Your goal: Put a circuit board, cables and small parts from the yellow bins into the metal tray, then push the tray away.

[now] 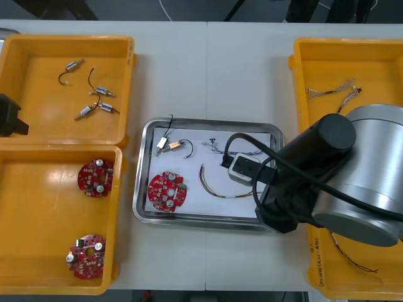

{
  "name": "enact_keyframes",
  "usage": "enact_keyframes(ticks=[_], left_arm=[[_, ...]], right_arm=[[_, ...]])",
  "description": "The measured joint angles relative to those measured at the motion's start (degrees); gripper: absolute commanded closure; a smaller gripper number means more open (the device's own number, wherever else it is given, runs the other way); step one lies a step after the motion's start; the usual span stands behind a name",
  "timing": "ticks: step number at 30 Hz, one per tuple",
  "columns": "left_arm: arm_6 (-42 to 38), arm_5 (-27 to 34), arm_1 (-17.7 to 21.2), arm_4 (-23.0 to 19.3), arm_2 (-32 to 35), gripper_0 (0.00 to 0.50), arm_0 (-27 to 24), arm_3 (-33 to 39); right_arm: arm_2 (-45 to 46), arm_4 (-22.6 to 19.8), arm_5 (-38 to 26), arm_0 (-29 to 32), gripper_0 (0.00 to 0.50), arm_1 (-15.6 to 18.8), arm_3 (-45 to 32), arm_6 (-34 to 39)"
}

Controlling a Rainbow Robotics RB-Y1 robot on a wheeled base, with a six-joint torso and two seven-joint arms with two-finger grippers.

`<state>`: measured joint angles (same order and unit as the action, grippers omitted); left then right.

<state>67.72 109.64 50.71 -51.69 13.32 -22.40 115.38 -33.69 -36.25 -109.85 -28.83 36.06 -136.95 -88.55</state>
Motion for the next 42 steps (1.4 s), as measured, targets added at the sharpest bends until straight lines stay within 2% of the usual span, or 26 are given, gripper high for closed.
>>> enact_keyframes(ticks=[6, 9, 22, 31, 36, 39, 42], left_arm=[[0.0, 0.0, 0.47, -0.04, 1.04, 0.0, 2.71, 0.02], [0.0, 0.0, 0.53, -0.15, 1.2, 0.0, 3.9, 0.03], [0.03, 0.0, 0.54, -1.38, 2.12, 0.0, 6.86, 0.49], [0.04, 0.0, 0.54, -1.51, 2.12, 0.0, 6.91, 0.66], [0.04, 0.0, 0.54, -1.53, 2.12, 0.0, 6.91, 0.68], [0.04, 0.0, 0.54, -1.53, 2.12, 0.0, 6.91, 0.69], [0.05, 0.0, 0.54, -1.54, 2.12, 0.0, 6.91, 0.69]], right_arm=[[-6.04, 5.37, 0.0, -2.76, 0.0, -4.97, 2.84, -7.42], [-8.79, 6.91, 0.32, -3.41, 0.0, -6.48, 3.98, -8.1], [-20.46, 8.82, 8.95, -7.15, 0.0, -7.61, 11.45, -8.1], [-23.05, 9.45, 9.79, -7.55, 0.0, -11.62, 17.95, -8.1], [-25.11, 12.41, 9.85, -7.56, 0.0, -13.28, 19.36, -8.1], [-27.41, 15.41, 10.58, -7.57, 0.0, -13.52, 19.4, -8.09], [-29.12, 16.42, 11.3, -7.58, 0.0, -13.53, 19.91, -8.09]])
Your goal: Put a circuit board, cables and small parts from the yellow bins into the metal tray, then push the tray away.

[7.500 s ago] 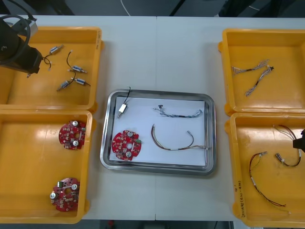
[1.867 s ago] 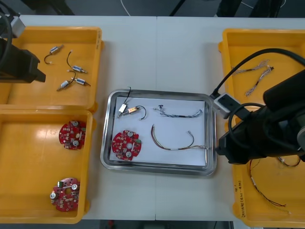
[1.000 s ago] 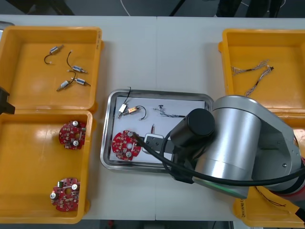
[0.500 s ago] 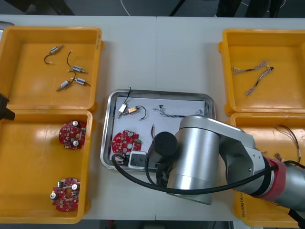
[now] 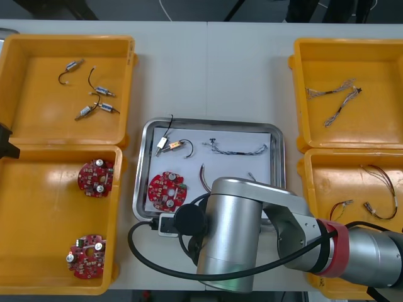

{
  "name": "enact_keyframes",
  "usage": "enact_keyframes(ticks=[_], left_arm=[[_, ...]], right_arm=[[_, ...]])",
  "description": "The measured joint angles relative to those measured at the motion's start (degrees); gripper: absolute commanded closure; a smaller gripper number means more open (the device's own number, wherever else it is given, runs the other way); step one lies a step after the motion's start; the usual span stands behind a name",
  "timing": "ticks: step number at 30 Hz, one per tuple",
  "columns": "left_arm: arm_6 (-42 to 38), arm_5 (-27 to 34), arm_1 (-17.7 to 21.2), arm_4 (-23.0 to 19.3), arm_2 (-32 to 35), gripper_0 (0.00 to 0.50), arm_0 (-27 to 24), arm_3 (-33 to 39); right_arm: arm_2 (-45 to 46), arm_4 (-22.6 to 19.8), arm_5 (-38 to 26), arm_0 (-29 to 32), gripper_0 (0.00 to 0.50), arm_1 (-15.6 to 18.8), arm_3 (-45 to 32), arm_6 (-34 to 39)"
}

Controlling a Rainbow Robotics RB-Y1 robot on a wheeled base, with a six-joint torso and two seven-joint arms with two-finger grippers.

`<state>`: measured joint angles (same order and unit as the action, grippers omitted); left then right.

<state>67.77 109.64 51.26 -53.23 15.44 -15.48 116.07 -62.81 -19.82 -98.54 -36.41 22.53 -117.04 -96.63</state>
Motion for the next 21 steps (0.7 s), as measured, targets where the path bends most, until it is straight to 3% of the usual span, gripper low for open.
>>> enact_keyframes(ticks=[21], left_arm=[[0.01, 0.0, 0.0, -0.01, 0.0, 0.0, 0.0, 0.02]], right_arm=[[-2.08, 6.12, 2.58, 0.04, 0.0, -0.45, 2.65, 0.01]])
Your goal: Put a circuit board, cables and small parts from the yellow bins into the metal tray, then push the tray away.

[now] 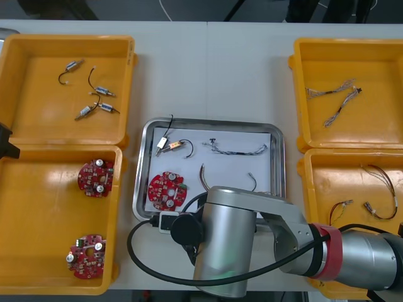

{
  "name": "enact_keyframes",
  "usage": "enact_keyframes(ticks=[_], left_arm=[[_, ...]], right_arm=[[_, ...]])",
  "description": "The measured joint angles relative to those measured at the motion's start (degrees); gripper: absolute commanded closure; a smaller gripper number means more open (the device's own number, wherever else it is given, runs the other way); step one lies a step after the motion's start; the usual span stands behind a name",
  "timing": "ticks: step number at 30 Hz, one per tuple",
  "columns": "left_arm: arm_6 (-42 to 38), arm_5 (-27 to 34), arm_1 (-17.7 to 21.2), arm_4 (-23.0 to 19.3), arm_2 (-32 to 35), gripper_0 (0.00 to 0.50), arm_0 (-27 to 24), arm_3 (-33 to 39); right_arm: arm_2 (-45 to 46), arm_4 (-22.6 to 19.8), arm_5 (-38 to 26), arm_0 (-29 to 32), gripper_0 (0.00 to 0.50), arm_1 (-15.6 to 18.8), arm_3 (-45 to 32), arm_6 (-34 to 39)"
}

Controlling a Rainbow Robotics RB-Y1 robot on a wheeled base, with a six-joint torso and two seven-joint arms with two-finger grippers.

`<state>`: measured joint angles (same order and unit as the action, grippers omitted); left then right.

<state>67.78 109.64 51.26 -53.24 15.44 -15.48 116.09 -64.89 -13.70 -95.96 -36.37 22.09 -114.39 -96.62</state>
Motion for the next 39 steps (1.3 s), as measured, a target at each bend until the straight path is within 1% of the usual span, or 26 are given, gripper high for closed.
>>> enact_keyframes(ticks=[10, 11, 12, 13, 14, 15, 16, 17, 29, 39], left_arm=[[0.0, 0.0, 0.0, 0.0, 0.0, 0.0, 0.0, 0.0], [0.01, 0.0, 0.0, 0.0, 0.0, 0.0, 0.0, 0.0], [0.01, 0.0, 0.0, 0.0, 0.0, 0.0, 0.0, 0.0], [0.01, 0.0, 0.0, 0.0, 0.0, 0.0, 0.0, 0.0], [0.01, 0.0, 0.0, 0.0, 0.0, 0.0, 0.0, 0.0], [0.01, 0.0, 0.0, 0.0, 0.0, 0.0, 0.0, 0.0], [0.01, 0.0, 0.0, 0.0, 0.0, 0.0, 0.0, 0.0], [0.01, 0.0, 0.0, 0.0, 0.0, 0.0, 0.0, 0.0], [0.01, 0.0, 0.0, 0.0, 0.0, 0.0, 0.0, 0.0], [0.01, 0.0, 0.0, 0.0, 0.0, 0.0, 0.0, 0.0]], right_arm=[[0.0, 0.18, 0.18, 0.0, 0.0, -0.08, 0.23, 0.0], [0.0, 0.18, 0.18, 0.0, 0.142, -0.08, 0.23, 0.0], [0.0, 0.18, 0.18, 0.0, 0.204, -0.08, 0.23, 0.0], [0.0, 0.18, 0.18, 0.0, 0.314, -0.08, 0.23, 0.0], [0.0, 0.18, 0.18, 0.0, 0.402, -0.08, 0.23, 0.0], [0.0, 0.18, 0.18, 0.0, 0.437, -0.09, 0.24, 0.0], [-0.01, 0.15, 0.18, 0.01, 0.491, -0.09, 0.24, 0.0], [-0.01, 0.15, 0.18, 0.01, 0.5, -0.09, 0.24, 0.0], [-0.01, 0.18, 1.03, -0.18, 0.5, 0.09, 0.25, 0.01], [-0.01, -0.12, 3.27, -3.35, 0.5, 2.51, 0.27, 0.01]])
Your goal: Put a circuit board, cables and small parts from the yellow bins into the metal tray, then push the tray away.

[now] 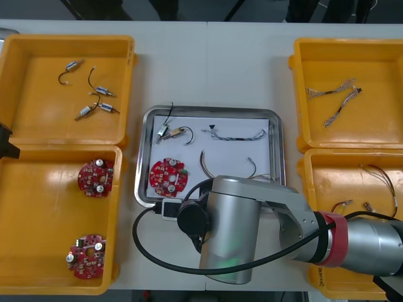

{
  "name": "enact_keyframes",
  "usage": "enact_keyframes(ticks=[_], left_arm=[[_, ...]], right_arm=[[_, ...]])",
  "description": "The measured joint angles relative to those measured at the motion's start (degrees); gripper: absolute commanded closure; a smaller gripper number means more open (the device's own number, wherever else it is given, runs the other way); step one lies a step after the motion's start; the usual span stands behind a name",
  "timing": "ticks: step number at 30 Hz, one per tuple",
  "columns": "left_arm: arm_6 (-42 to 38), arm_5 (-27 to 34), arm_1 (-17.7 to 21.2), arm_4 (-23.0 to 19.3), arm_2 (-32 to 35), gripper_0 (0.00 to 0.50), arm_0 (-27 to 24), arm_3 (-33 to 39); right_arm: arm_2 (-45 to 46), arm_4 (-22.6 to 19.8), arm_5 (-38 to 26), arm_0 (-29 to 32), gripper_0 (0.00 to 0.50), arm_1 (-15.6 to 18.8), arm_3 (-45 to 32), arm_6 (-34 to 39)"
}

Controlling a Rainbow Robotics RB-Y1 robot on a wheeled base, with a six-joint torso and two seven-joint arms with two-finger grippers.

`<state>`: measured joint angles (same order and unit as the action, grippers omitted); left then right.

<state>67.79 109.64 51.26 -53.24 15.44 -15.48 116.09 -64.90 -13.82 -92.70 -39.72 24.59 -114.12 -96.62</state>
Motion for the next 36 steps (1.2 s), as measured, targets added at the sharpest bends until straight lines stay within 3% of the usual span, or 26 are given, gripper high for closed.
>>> enact_keyframes(ticks=[11, 23, 36], left_arm=[[0.0, 0.0, 0.0, 0.0, 0.0, 0.0, 0.0, 0.0], [0.0, 0.0, 0.0, 0.0, 0.0, 0.0, 0.0, 0.01], [0.01, 0.0, 0.0, 0.0, 0.0, 0.0, 0.0, 0.02]], right_arm=[[-0.02, -3.38, 0.02, -6.01, 0.5, 2.07, 0.02, 0.0], [-4.45, -3.43, 0.5, -13.38, 0.5, 3.13, 3.42, 0.07], [-4.67, -2.81, 1.64, -17.41, 0.5, 3.08, 8.19, 0.14]])
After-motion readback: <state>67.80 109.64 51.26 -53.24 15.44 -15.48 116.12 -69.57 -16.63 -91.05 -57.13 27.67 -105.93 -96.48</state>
